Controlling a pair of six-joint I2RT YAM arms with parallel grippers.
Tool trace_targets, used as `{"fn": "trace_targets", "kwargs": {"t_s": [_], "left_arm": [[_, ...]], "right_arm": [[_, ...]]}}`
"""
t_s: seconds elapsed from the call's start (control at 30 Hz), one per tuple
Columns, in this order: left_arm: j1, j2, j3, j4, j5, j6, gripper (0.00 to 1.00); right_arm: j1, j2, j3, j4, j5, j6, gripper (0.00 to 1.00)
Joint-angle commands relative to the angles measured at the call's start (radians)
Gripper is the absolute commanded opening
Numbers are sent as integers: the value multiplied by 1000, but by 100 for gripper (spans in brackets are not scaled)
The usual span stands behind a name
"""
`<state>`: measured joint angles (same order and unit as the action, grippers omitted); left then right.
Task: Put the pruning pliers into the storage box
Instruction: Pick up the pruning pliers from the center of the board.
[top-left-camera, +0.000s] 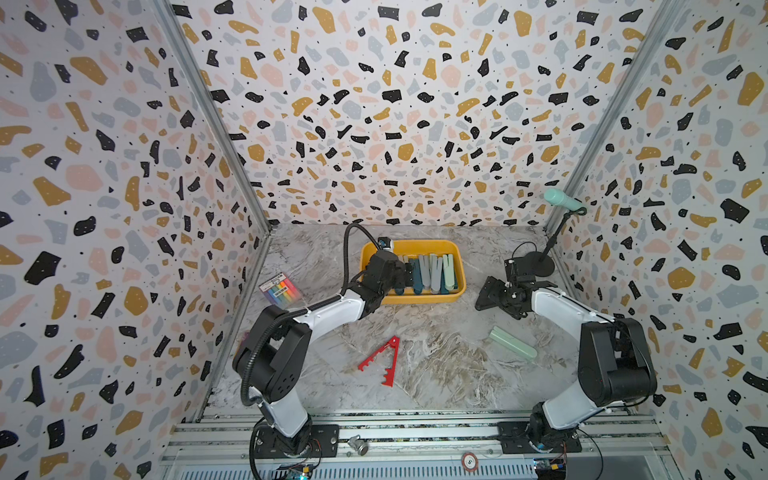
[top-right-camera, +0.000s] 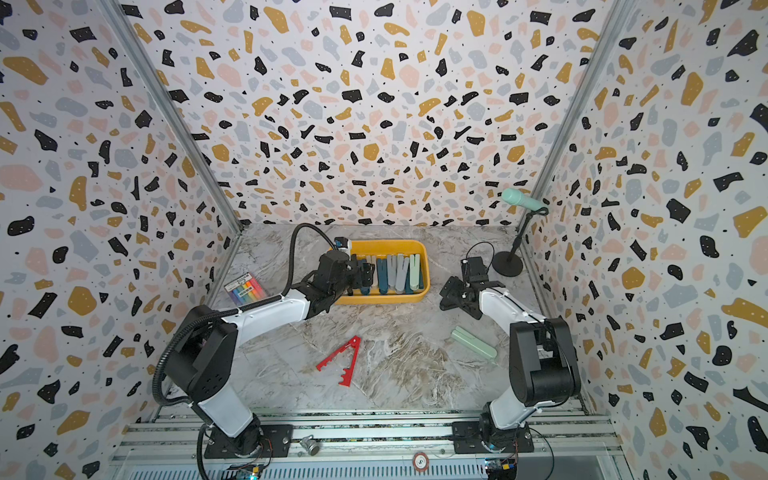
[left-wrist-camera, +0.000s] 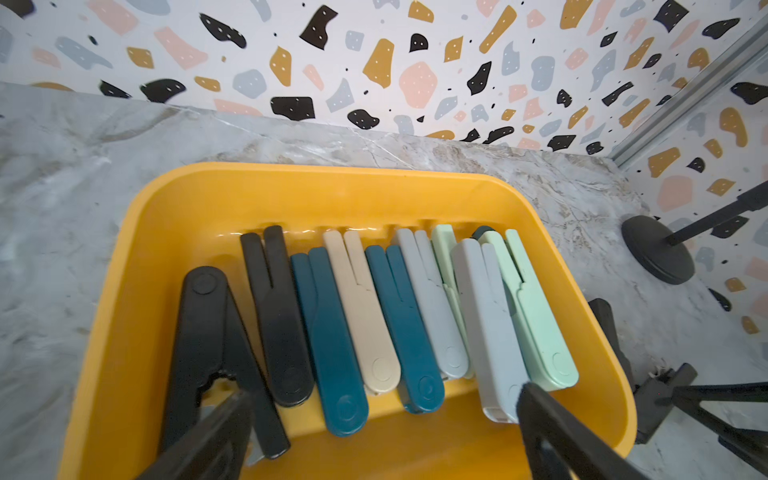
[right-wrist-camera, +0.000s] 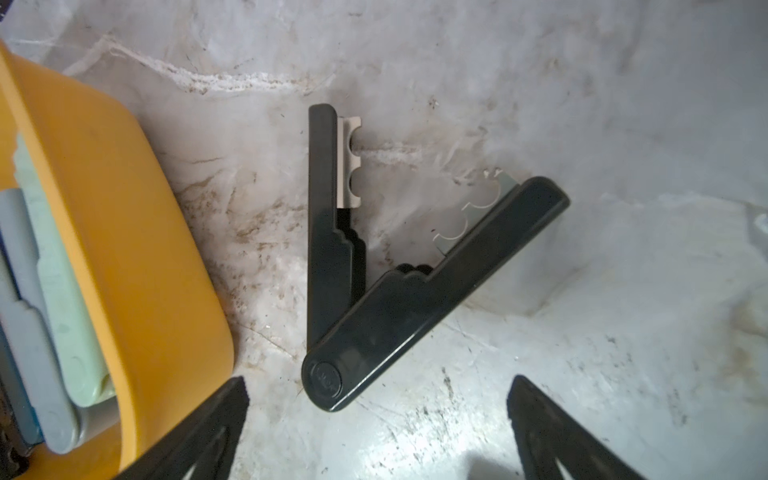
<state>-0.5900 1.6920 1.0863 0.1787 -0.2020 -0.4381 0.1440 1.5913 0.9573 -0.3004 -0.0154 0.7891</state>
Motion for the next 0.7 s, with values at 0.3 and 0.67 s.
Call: {"fn": "trace_targets", "kwargs": {"t_s": [0.3, 0.67], "left_arm": [[6, -109, -77, -10, -155, 95, 100], [6, -138, -106, -17, -180, 101, 99]], "right_arm": [[-6, 133, 43, 46, 10, 161, 99], [-14, 333, 257, -133, 89, 29, 99]]}}
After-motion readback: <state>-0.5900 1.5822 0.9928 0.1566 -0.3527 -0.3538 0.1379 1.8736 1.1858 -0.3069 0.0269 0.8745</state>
